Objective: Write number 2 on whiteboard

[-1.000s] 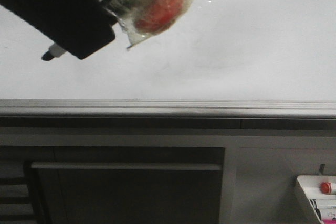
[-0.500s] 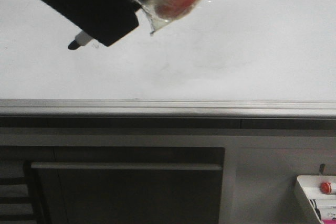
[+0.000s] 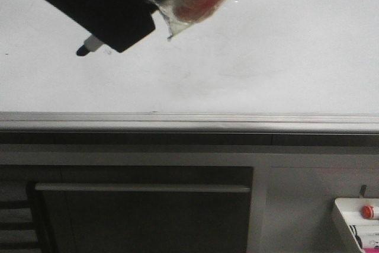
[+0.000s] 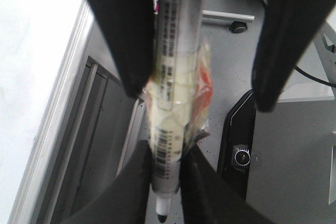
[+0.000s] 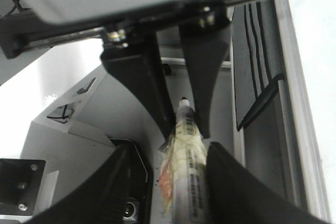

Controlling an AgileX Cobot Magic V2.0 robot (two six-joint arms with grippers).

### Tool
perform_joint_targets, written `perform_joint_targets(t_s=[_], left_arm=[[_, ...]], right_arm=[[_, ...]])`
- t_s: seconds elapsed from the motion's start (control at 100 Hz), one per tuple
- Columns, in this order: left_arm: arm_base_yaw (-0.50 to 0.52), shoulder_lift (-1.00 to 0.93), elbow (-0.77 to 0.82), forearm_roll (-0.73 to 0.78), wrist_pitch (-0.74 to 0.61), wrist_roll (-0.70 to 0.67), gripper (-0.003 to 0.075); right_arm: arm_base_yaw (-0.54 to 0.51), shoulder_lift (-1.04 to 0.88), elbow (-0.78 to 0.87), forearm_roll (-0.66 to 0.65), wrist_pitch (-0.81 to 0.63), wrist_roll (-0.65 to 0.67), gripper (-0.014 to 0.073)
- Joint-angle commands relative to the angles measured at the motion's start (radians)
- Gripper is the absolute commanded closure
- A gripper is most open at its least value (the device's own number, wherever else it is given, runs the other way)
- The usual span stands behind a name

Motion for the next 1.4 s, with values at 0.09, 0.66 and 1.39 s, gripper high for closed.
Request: perform_joint_targets(t_s=[0.09, 0.66, 1.39], left_arm=[[-0.007, -0.015, -0.033, -0.002, -0.057, -0.002, 0.0731], [-0.007, -0.015, -0.033, -0.002, -0.102, 0.077, 0.0731], [-0.007, -0.015, -0.033, 0.004, -0.113, 0.077, 0.0715]], right_arm=[[0.036, -0.011, -0.032, 0.004, -0.054, -0.02, 0.0345], [0.038, -0.011, -0.032, -0.046, -0.058, -0.02, 0.0345], [0.038, -0.011, -0.032, -0.046, -0.078, -0.007, 0.0566]])
